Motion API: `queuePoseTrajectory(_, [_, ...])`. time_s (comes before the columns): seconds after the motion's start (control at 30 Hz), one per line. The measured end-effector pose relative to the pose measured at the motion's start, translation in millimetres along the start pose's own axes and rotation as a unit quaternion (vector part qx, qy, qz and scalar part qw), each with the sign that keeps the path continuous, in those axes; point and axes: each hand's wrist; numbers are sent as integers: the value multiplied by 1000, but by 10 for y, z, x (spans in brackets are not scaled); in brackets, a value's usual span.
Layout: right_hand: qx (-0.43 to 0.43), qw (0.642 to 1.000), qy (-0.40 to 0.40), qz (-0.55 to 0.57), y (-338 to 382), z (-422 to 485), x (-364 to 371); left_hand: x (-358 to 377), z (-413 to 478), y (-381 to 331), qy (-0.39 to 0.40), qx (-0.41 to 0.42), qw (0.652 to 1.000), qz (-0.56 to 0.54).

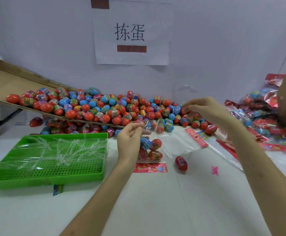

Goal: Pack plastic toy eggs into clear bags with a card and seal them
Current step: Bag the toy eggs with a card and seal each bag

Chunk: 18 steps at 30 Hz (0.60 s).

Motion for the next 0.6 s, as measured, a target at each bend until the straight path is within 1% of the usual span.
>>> queuePoseTrajectory(0.03, [-9,998,-14,63,42,-94,94,6,-3,-5,3,-1,1000,1])
queuePoseTrajectory(0.07, [-20,995,-16,99,68,-182,211,12,-7,-11,5,-1,1000,0])
queuePoseTrajectory(0.17, [-30,993,42,104,71,-403,614,26,-14,-22,8,-4,1000,-9])
queuePoseTrajectory(0.23, [-11,990,47,135,27,-453,807,31,-12,-20,9,-5,1000,-19])
queuePoseTrajectory(0.37, [-5,980,-8,199,-13,-516,967,19,6,-24,17,-37,997,-70])
queuePoseTrajectory(0.5, [4,967,-36,253,25,-582,1049,6,11,-56,23,-90,986,-139])
queuePoseTrajectory(0.6, [-15,960,-78,267,84,-600,1060,-6,13,-83,15,-97,980,-174])
Point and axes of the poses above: each hand's wrist, its own z-axis towards the middle knuckle, its own x-axis out of the palm, y = z × x, and after that the axes turned 2 degrees about -x, right-handed
